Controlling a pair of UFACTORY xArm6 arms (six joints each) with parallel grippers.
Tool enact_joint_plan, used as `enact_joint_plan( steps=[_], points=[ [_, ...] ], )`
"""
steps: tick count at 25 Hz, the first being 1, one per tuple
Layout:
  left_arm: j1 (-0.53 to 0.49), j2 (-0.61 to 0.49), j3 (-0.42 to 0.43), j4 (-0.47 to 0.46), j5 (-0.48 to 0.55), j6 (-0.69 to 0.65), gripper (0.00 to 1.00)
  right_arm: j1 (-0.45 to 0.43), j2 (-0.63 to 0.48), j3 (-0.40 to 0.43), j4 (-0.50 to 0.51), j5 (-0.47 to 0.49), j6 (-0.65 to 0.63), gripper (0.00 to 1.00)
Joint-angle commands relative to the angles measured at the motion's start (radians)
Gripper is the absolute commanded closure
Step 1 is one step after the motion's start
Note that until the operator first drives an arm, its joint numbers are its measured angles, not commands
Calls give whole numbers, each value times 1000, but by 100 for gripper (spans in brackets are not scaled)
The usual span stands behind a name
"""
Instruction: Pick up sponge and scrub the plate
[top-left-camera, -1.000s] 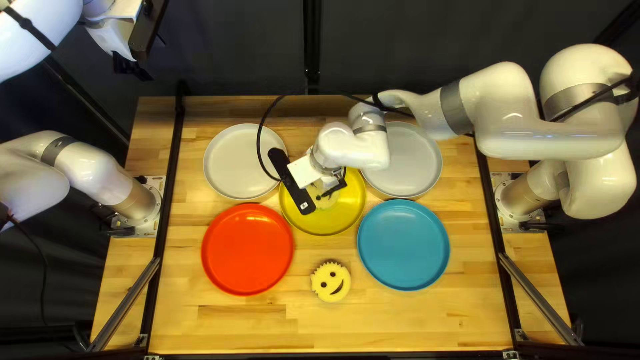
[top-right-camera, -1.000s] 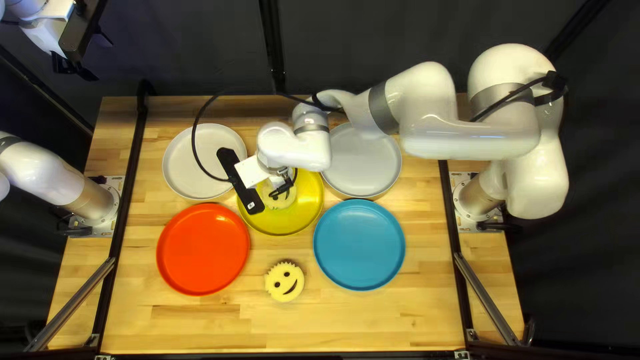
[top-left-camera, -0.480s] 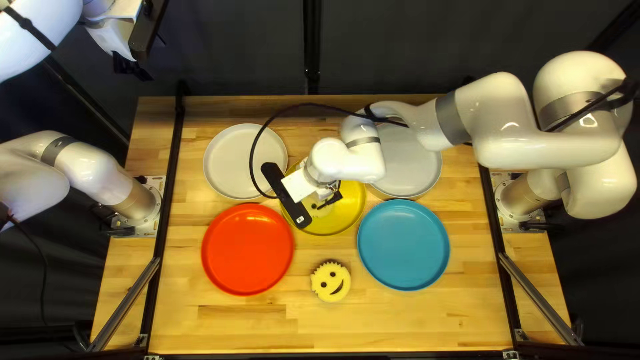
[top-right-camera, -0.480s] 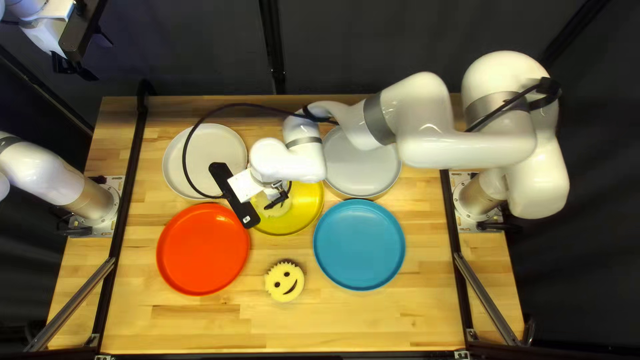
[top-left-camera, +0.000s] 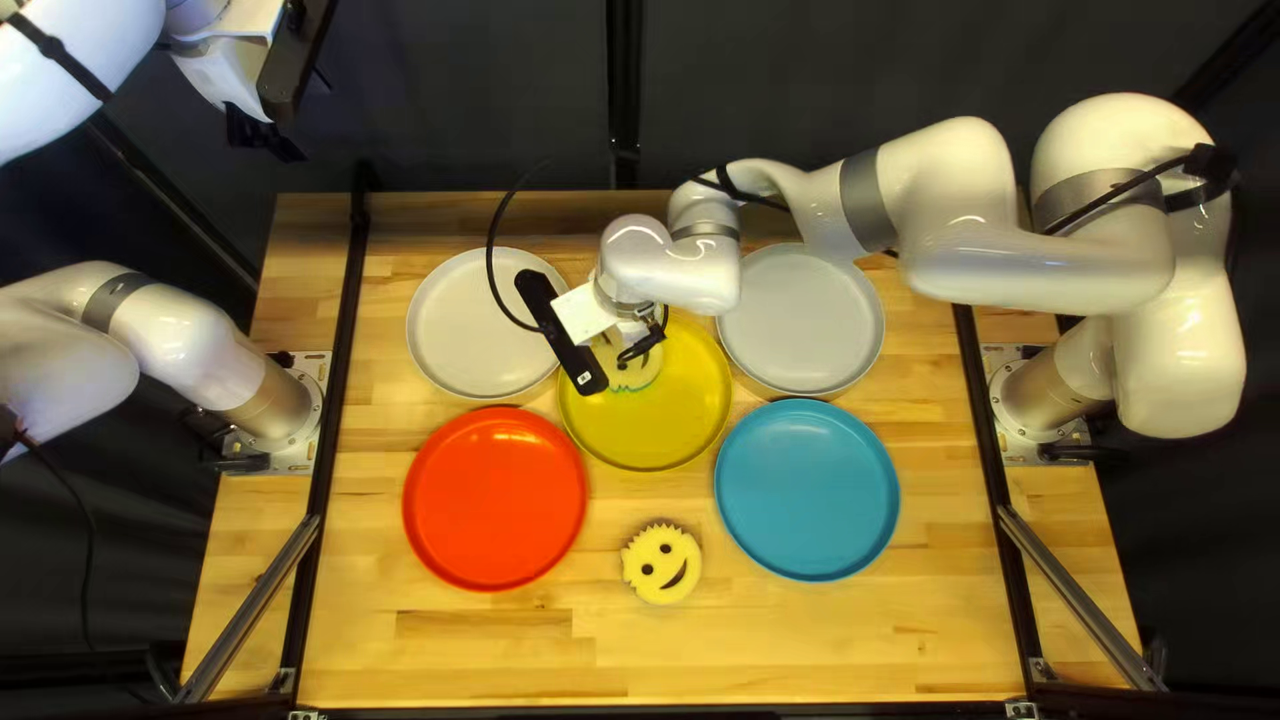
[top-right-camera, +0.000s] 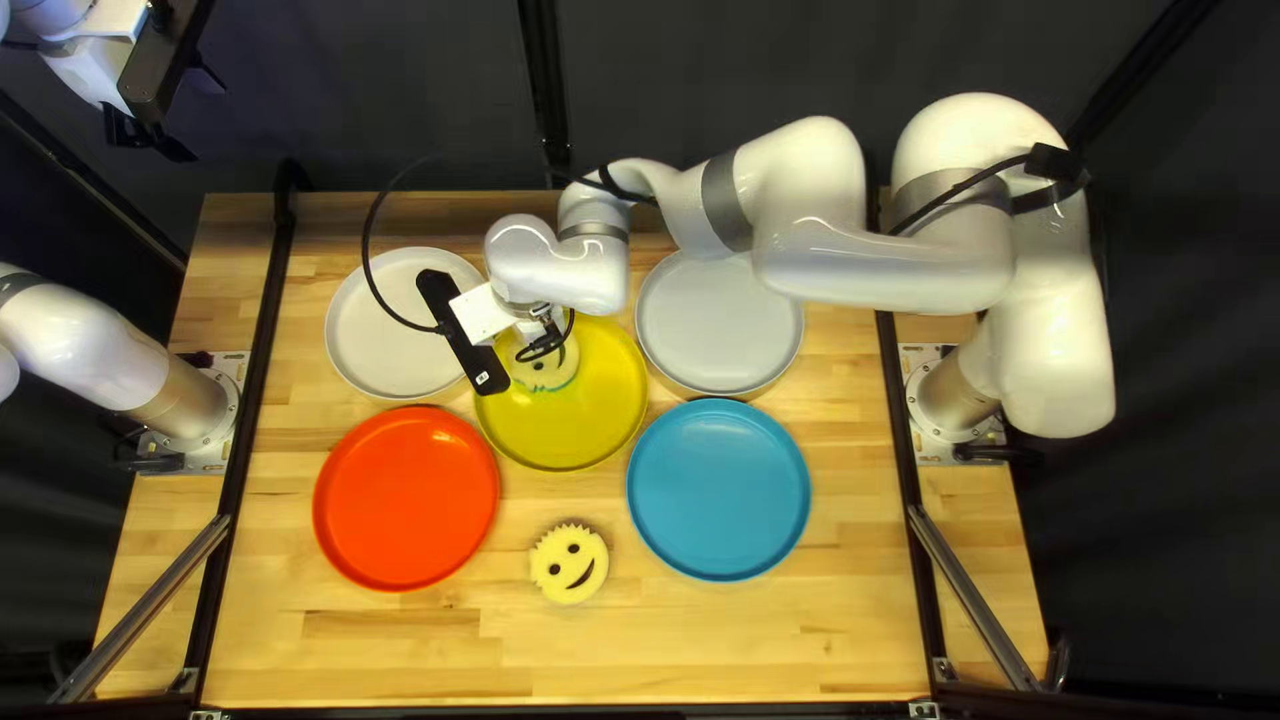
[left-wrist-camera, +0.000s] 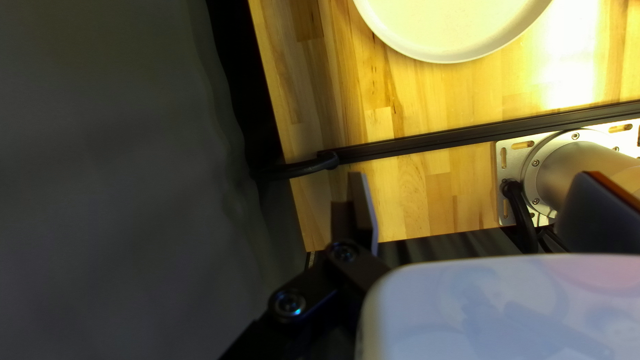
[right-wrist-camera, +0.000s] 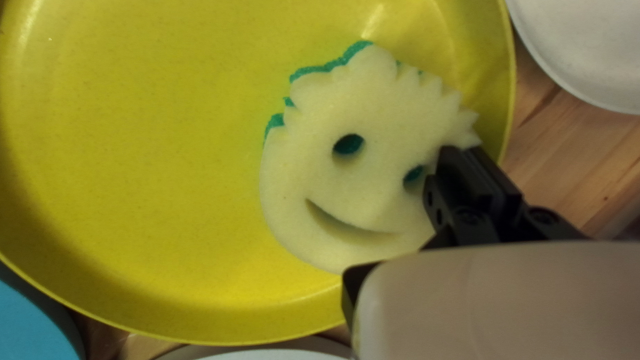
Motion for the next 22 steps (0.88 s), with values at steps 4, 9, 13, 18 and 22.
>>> enact_joint_plan(
  steps=[4,9,13,18,22],
  points=[
    [0,0,0,0,0,0,0,39,12,-19,-9,3,20,100],
    [0,0,0,0,0,0,0,85,-5,2,-33,-7,58,100],
    [0,0,0,0,0,0,0,128,-21,23,-54,-16,96,100],
    [0,0,0,0,0,0,0,139,-11,13,-65,-18,101,100],
    [0,0,0,0,0,0,0,96,15,-17,-56,-12,64,100]
  ],
)
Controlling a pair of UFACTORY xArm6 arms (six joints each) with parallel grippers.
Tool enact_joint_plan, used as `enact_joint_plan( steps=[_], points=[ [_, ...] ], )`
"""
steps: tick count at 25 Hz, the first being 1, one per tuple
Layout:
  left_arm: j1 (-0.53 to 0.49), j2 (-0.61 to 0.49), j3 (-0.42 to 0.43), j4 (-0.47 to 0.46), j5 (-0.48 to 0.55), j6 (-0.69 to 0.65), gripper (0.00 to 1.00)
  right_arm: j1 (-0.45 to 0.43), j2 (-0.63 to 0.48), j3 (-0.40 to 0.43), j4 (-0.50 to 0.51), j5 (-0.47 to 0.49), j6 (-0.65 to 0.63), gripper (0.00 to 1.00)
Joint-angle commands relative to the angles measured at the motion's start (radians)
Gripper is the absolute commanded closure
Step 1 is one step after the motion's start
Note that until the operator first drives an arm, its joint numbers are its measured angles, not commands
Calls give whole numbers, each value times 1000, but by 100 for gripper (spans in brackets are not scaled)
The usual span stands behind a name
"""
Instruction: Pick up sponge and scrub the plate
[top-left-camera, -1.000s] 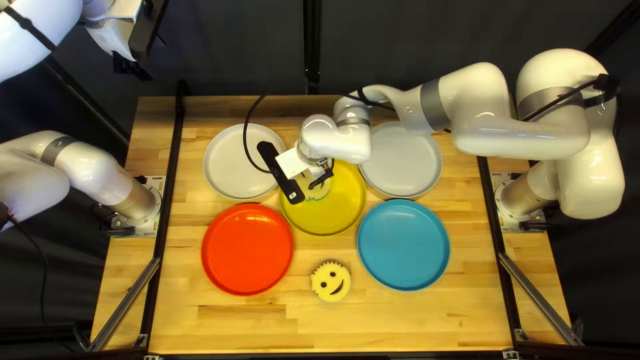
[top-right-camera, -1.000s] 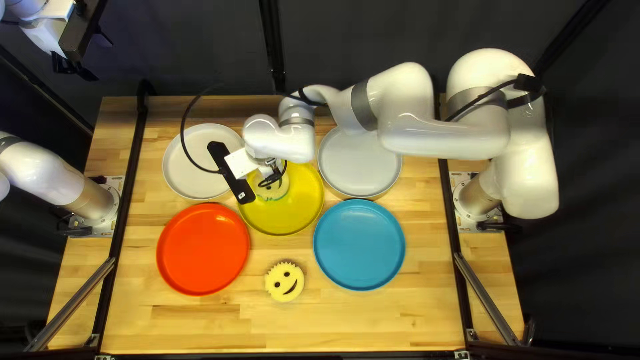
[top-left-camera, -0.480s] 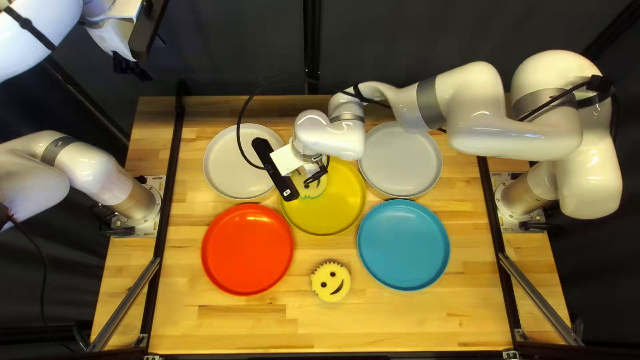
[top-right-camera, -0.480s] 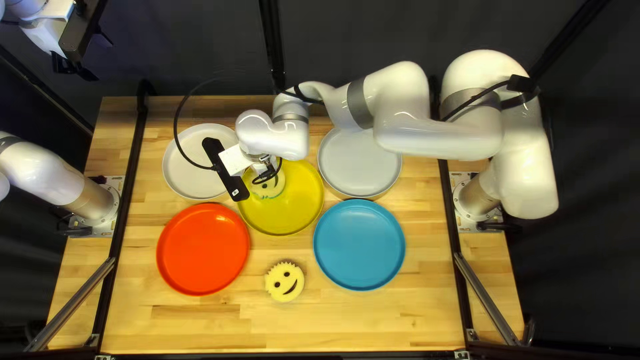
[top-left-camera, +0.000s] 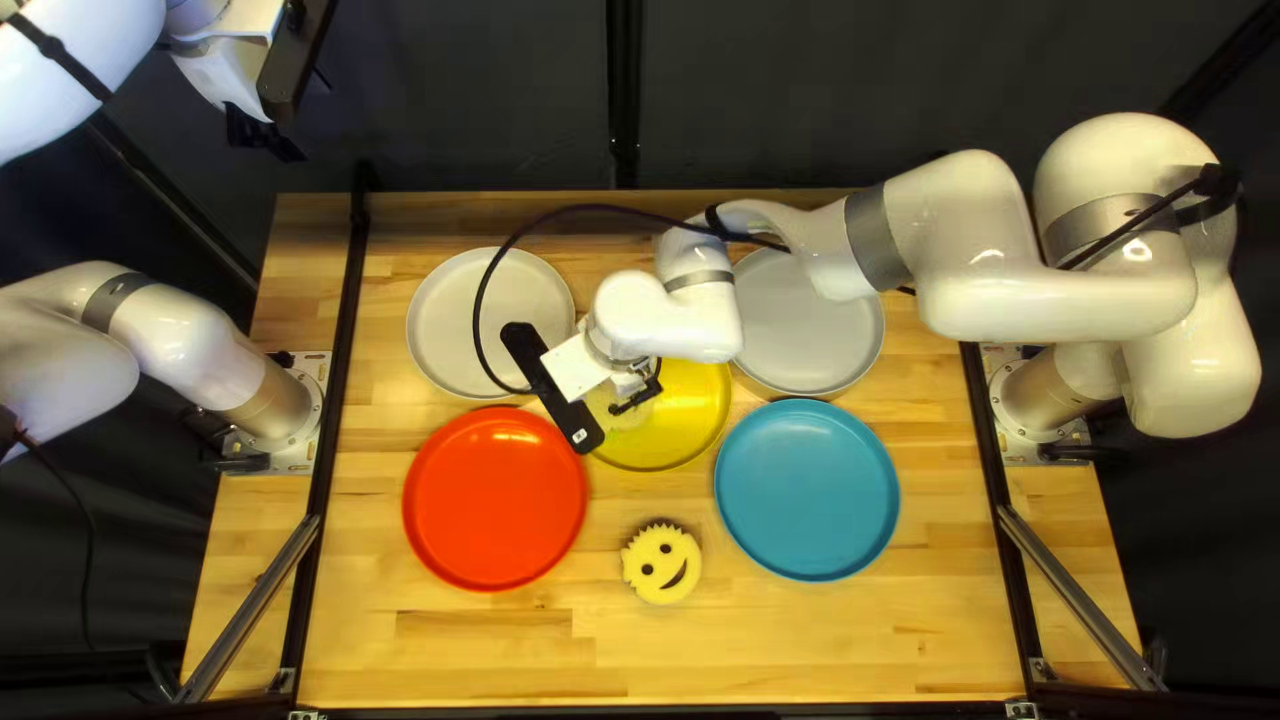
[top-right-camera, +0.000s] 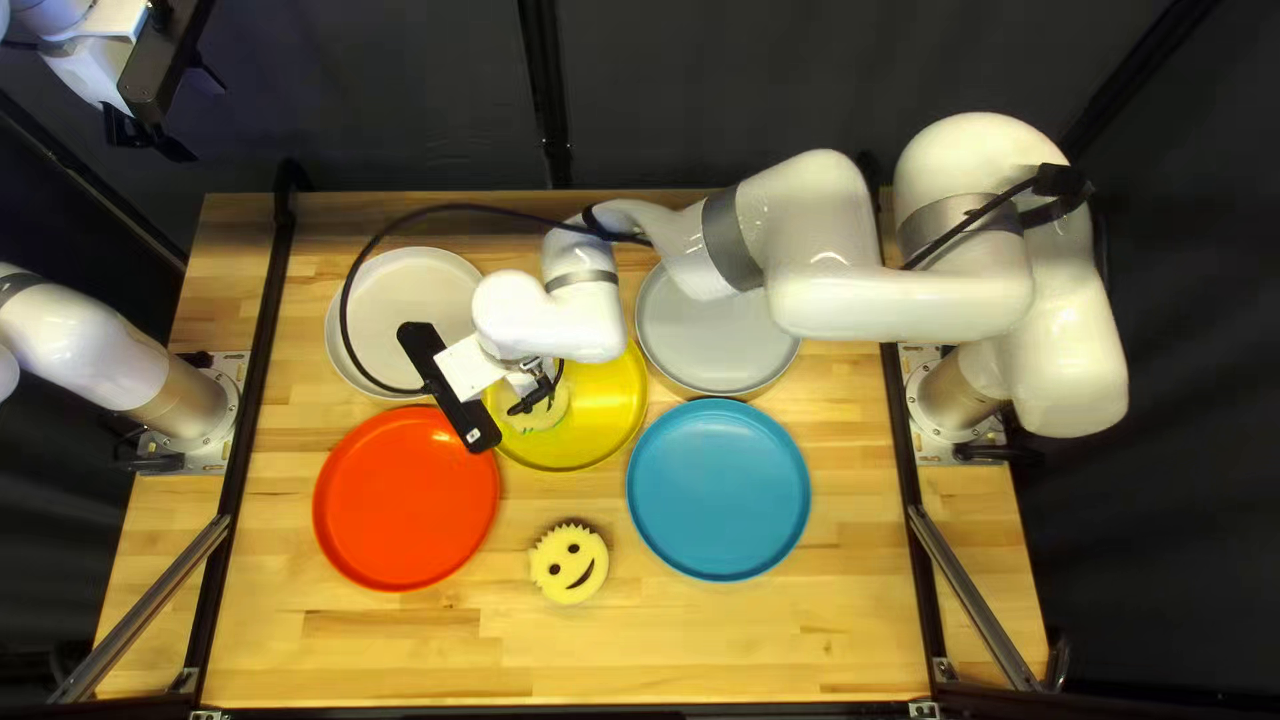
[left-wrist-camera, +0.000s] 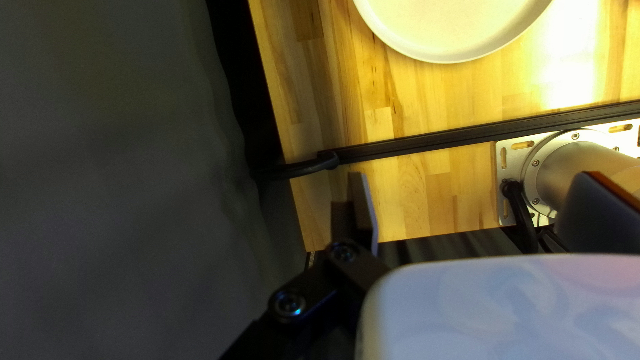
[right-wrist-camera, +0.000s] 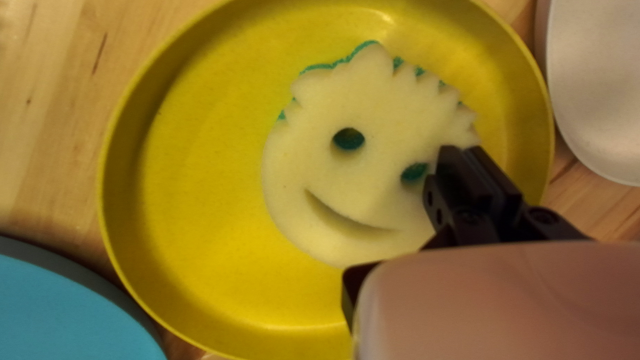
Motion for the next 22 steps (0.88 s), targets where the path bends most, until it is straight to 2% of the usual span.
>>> enact_joint_plan(
  steps=[1,10,18,22],
  points=[
    [0,0,0,0,0,0,0,-44,29,-32,13,9,-38,100],
    [0,0,0,0,0,0,0,-111,42,-81,37,61,-75,100],
    [0,0,0,0,0,0,0,-135,-8,-2,32,39,-61,100],
    [0,0,0,0,0,0,0,-114,-24,29,32,25,-41,100]
  ],
)
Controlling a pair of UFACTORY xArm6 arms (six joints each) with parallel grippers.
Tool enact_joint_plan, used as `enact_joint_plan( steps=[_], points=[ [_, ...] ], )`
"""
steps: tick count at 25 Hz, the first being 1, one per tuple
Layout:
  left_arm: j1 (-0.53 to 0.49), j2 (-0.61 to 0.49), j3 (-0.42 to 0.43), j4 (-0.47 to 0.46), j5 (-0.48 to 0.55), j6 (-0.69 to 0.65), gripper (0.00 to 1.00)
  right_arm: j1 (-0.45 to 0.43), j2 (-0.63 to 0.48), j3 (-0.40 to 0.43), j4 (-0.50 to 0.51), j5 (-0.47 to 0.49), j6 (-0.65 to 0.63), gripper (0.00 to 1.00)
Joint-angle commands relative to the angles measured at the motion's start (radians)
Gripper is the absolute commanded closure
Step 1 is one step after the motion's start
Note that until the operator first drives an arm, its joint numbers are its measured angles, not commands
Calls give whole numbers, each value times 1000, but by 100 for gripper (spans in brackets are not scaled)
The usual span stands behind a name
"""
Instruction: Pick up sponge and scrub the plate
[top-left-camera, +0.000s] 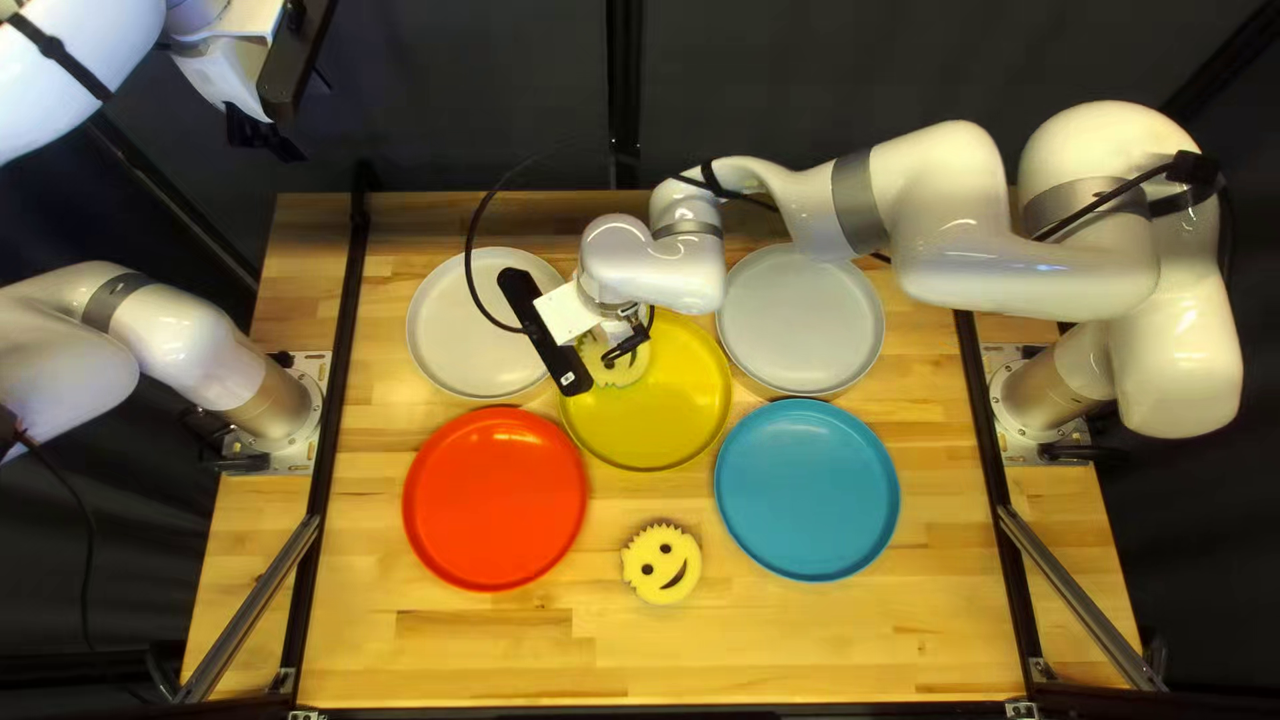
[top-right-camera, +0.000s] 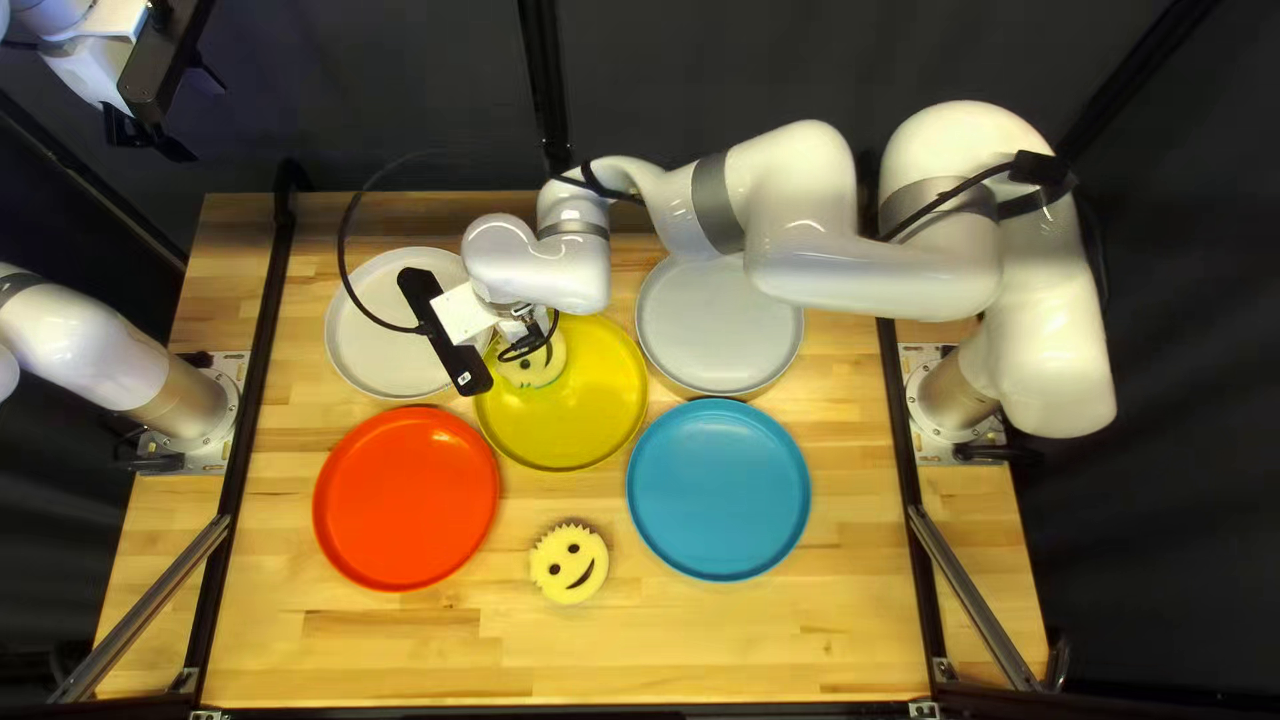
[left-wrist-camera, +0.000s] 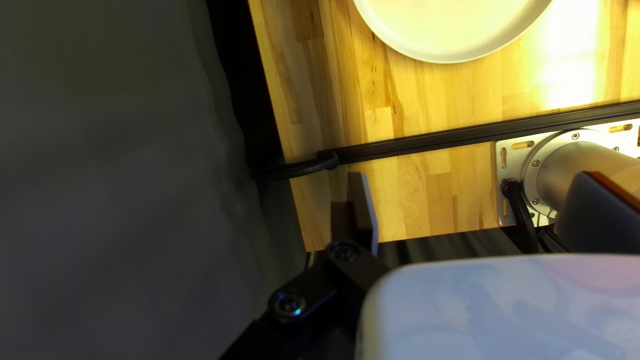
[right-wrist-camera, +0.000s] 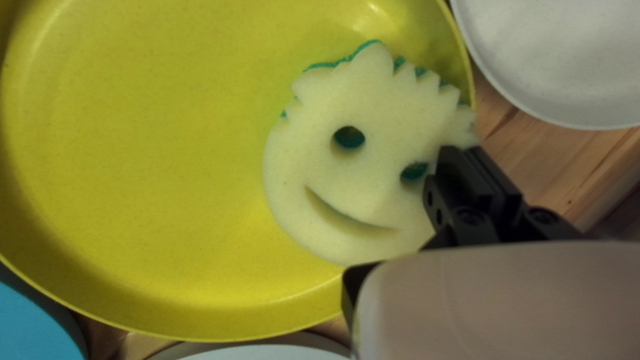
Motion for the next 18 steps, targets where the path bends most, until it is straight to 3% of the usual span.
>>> enact_joint_plan(
  steps=[1,11,18],
  points=[
    [0,0,0,0,0,0,0,29,-20,38,-2,-18,27,100],
    [0,0,0,0,0,0,0,144,-72,116,-46,-48,132,100],
    [0,0,0,0,0,0,0,138,-85,152,-54,-72,121,100]
  ],
)
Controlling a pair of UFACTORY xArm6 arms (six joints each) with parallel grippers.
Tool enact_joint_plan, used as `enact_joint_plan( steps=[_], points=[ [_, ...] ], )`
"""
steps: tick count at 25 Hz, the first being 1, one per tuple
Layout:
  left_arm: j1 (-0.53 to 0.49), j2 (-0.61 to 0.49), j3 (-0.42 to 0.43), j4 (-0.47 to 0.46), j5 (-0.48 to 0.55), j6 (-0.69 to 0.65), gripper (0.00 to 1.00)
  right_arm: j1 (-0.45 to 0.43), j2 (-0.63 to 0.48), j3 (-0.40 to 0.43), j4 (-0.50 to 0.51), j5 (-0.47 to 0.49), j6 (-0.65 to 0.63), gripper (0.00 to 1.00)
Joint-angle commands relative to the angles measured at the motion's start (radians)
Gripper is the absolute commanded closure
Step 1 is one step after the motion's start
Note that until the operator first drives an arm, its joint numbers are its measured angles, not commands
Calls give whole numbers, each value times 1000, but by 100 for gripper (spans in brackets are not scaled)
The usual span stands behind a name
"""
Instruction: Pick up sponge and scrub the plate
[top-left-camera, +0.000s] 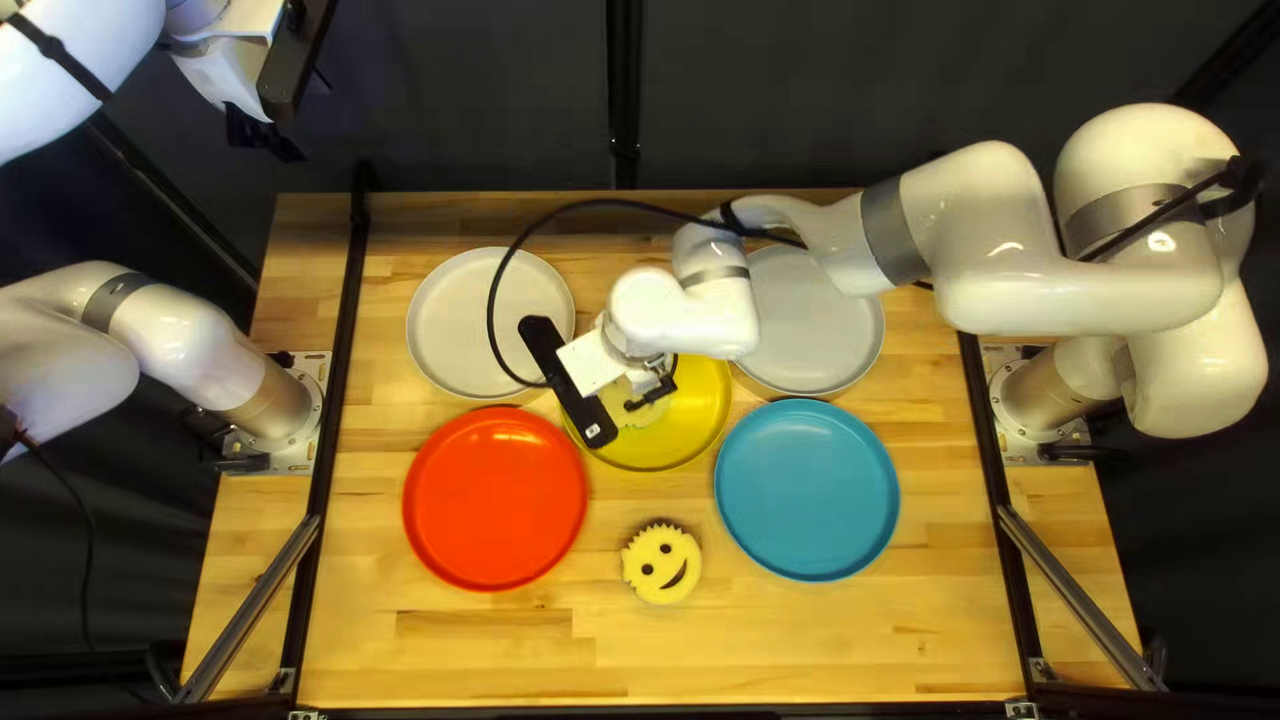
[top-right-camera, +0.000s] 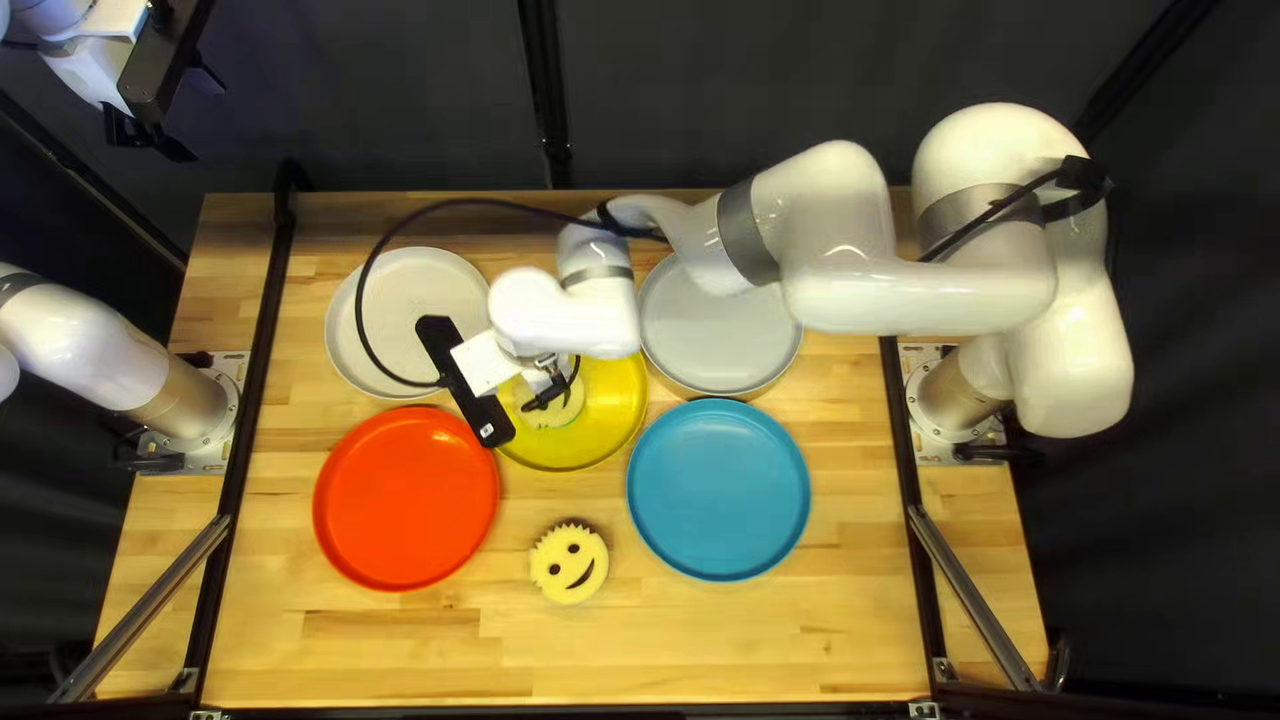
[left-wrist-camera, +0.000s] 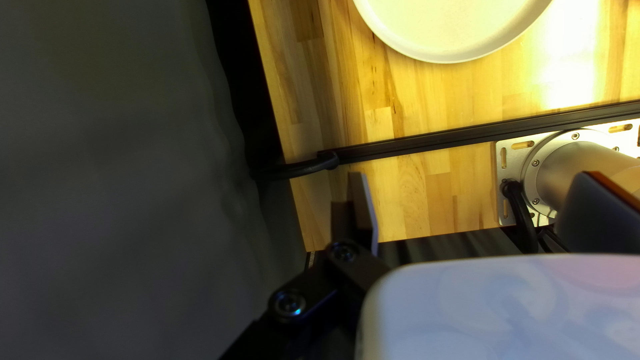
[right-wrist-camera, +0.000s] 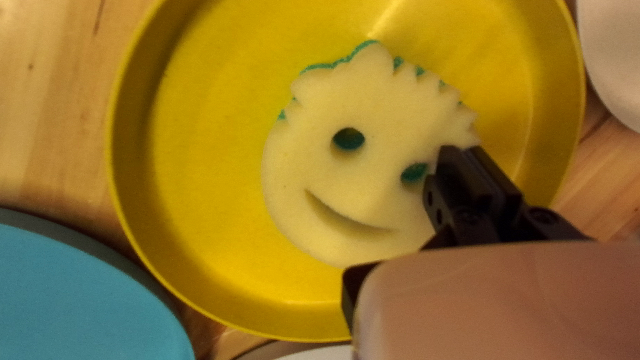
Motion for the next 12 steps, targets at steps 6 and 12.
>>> enact_joint_plan(
  steps=[6,12],
  points=[
    [0,0,0,0,0,0,0,-78,2,4,18,-17,-77,100],
    [0,0,0,0,0,0,0,-137,3,-3,22,-26,-127,100]
  ],
)
